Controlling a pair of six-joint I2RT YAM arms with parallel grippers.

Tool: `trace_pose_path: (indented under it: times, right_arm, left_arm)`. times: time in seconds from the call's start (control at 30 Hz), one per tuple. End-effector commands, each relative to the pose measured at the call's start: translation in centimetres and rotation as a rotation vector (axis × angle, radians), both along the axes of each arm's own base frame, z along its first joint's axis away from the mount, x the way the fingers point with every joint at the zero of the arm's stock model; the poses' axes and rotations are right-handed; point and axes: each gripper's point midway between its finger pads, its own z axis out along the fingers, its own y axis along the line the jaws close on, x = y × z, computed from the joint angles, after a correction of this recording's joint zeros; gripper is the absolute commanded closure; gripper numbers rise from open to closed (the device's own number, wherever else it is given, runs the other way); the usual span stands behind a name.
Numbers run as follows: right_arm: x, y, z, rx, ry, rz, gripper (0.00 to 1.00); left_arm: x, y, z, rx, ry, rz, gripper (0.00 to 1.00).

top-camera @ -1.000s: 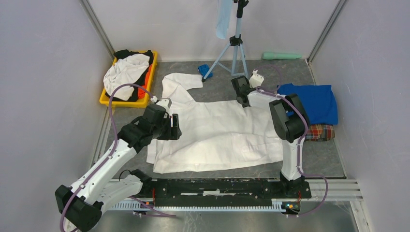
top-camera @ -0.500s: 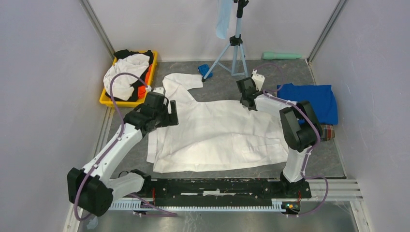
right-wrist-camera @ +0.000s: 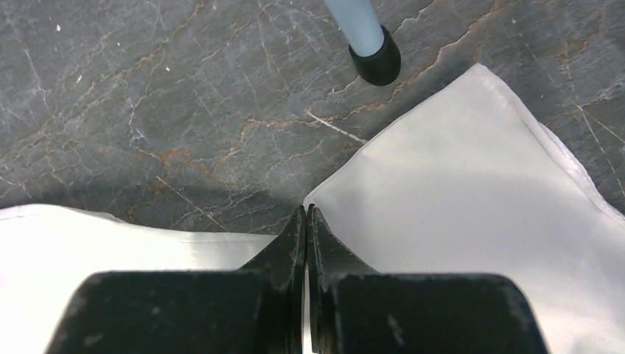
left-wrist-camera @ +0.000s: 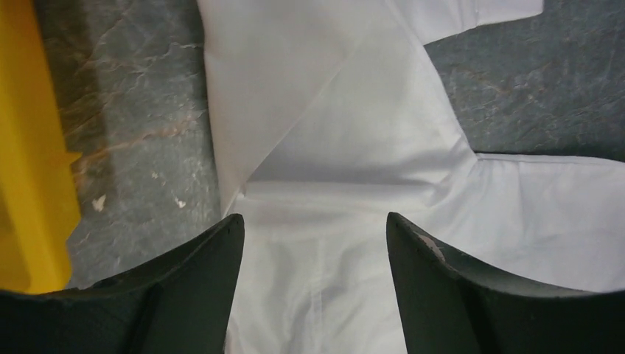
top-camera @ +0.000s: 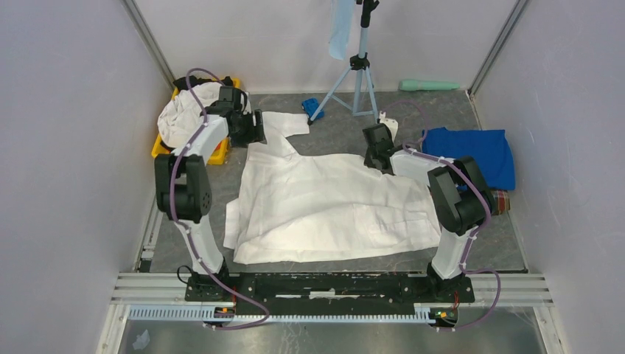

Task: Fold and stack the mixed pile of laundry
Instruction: Fold the shirt.

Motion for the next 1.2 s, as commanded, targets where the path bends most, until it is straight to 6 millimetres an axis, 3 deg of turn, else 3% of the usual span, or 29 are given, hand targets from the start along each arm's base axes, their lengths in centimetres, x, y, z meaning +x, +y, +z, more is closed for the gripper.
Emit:
trace_pose_path:
  times: [0.0,0.27,0.43,0.6,0.8,1.1,1.17]
  right_arm:
    - [0.3,0.9,1.8,0.029,-0.052,0.056,1.0]
    - [-0.3,0.9,1.5,0.032,-0.048,0.079,1.0]
    - [-0.5,1.0,1.6,0.038,-0.052,0.085,1.0]
    - [-0.7,1.0,1.4,0.039,-0.047,0.091,1.0]
    - [-0.8,1.0,1.3,0.039,-0.044,0.096,1.0]
    - [-0.9,1.0,1.3,0.041,-0.045,0.1,1.0]
    - [-1.0,1.0,1.2,0.04,-0.042,0.101,1.0]
  left_arm:
    - [-0.5,-1.3,-2.9,-0.047,0.122,-0.205,0.24]
    - [0.0,0.2,-4.6,-0.013,0.153,-0.15,0.27]
    - [0.5,1.1,-3.9,0.017,0.122,-0.042,0.18]
    - [1.5,0.9,-3.4,0.013,0.065,-0.051,0.2]
    - [1.2,0.2,-4.9,-0.008,0.134,-0.064,0.31]
    - [1.2,0.0,-5.3,-0.007,0.14,-0.055,0.45]
    - [1.2,-0.3,-5.3,-0.011,0.141,-0.059,0.53]
